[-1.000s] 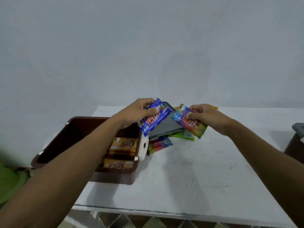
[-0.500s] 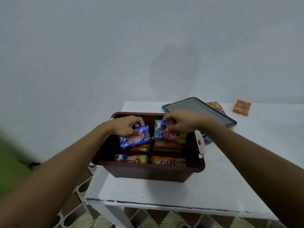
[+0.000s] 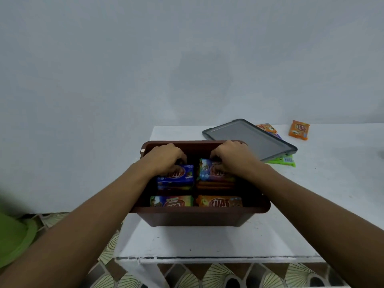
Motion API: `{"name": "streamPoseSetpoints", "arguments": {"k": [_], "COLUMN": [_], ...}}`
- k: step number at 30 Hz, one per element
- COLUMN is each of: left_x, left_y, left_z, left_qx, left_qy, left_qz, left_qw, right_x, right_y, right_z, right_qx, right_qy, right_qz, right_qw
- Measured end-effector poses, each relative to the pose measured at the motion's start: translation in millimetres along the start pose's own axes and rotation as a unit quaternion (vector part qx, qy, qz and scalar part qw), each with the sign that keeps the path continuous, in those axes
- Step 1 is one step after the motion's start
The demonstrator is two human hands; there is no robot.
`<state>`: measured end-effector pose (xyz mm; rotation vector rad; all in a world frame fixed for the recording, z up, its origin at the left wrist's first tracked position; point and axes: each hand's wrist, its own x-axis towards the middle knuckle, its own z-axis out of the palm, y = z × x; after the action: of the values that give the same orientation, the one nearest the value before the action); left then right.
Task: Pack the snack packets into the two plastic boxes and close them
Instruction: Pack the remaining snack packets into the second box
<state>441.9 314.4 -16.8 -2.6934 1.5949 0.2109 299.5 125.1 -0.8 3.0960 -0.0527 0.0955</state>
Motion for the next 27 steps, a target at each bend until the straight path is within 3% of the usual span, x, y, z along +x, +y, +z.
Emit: {"name": "streamPoseSetpoints", "arguments": {"k": [3, 8, 16, 18, 21, 24, 25, 27], "left_x": [-2, -8, -8, -7, -3, 7, 12, 22], "left_y": [2, 10, 9, 9, 16, 33, 40, 55], "left_z": [-3, -6, -3, -6, -16, -29, -32, -38], "left_qx": [-0.01, -0.065, -0.076, -0.129, -0.243, -0.324, -0.336, -0.343], "left_qy": [0.029, -0.024, -0.013, -0.004, 0.062, 0.139, 0.158, 0.177], "left_qz": [0.008, 0.055, 0.048, 0.039, 0.015, 0.009, 0.01, 0.011], "left_qw": [0.999, 0.996, 0.996, 0.991, 0.968, 0.936, 0.929, 0.922], "right_x": [-3, -2, 2, 3, 3, 2, 2, -4], "right_y": [0, -1, 2, 7, 30, 69, 84, 114], "right_z": [0, 2, 3, -3, -11, -8, -3, 9], "right_qx": [-0.002, 0.015, 0.022, 0.099, 0.249, 0.277, 0.265, 0.235], "right_qy": [0.027, -0.079, -0.084, -0.047, 0.127, 0.228, 0.212, 0.092], "right_qz": [-0.027, -0.042, -0.024, -0.02, 0.037, 0.132, 0.154, 0.161], "right_qw": [0.999, 0.996, 0.996, 0.994, 0.959, 0.924, 0.928, 0.954]}}
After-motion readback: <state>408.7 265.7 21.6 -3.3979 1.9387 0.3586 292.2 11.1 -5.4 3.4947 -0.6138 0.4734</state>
